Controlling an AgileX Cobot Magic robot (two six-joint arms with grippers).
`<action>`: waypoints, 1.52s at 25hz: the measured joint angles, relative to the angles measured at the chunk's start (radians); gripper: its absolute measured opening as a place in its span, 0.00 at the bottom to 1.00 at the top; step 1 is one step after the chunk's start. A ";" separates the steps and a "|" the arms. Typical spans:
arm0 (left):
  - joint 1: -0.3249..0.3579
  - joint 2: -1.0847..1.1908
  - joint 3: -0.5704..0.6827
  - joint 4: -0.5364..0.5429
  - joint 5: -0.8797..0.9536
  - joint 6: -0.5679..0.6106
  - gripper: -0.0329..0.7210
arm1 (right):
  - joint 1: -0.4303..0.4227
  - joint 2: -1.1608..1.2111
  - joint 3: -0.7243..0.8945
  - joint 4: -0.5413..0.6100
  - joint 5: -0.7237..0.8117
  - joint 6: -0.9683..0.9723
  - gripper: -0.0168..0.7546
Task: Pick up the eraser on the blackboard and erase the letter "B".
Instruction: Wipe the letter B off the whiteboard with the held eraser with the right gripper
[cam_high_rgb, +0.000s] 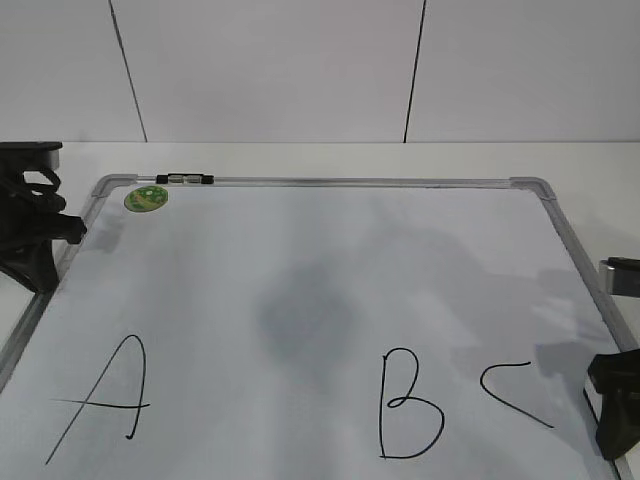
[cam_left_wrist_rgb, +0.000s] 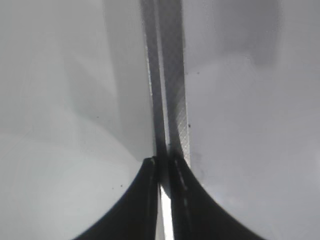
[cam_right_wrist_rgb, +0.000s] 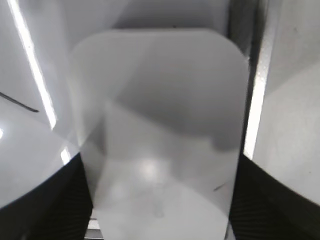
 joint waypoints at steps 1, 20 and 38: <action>0.000 0.000 0.000 0.000 0.000 0.000 0.08 | 0.000 0.000 0.000 -0.002 0.002 0.000 0.75; 0.000 0.000 0.000 0.000 0.002 0.000 0.08 | 0.000 -0.013 -0.100 -0.011 0.113 0.000 0.72; 0.000 0.000 -0.002 -0.005 0.019 0.000 0.08 | 0.377 0.002 -0.313 -0.003 0.163 0.139 0.72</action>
